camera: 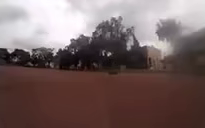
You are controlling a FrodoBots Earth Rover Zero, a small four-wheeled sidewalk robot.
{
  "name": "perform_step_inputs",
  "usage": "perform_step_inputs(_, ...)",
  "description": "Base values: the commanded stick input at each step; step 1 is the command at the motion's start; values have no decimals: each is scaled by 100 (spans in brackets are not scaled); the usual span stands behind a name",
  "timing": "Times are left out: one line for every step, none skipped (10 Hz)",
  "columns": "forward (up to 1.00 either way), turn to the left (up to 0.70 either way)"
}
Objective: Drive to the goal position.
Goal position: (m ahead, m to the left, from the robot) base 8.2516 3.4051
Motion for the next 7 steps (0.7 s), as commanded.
perform_step_inputs(100, 0)
perform_step_inputs(100, 0)
perform_step_inputs(100, 0)
perform_step_inputs(100, 0)
perform_step_inputs(100, 0)
perform_step_inputs(100, 0)
perform_step_inputs(100, 0)
